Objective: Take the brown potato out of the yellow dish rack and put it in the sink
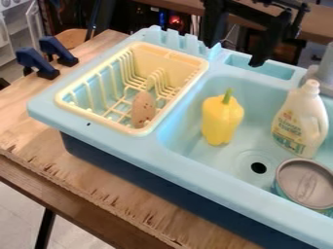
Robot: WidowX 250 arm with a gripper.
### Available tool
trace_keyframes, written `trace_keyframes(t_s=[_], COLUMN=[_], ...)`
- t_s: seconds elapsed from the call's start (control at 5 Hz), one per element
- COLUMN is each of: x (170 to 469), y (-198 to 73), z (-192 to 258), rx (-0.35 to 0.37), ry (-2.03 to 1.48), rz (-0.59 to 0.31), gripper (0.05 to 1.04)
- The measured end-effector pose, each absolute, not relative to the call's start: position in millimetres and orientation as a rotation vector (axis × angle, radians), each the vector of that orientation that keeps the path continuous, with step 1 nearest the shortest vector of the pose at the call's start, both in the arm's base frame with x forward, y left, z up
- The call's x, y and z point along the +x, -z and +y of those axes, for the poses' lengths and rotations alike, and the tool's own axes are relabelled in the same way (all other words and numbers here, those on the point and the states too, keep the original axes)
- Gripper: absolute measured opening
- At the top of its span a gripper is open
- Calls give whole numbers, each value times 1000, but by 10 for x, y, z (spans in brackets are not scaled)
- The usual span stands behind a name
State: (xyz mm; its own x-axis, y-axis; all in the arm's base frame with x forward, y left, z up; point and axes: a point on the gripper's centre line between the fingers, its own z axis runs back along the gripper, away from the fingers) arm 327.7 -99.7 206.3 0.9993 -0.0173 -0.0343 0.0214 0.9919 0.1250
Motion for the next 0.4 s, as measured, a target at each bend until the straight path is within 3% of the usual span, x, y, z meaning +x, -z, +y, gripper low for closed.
trace_keyframes(t_s=[0.4], x=[3310], y=[-1807], z=[-829], rx=[125], ry=[22], rz=[86], gripper=[1002])
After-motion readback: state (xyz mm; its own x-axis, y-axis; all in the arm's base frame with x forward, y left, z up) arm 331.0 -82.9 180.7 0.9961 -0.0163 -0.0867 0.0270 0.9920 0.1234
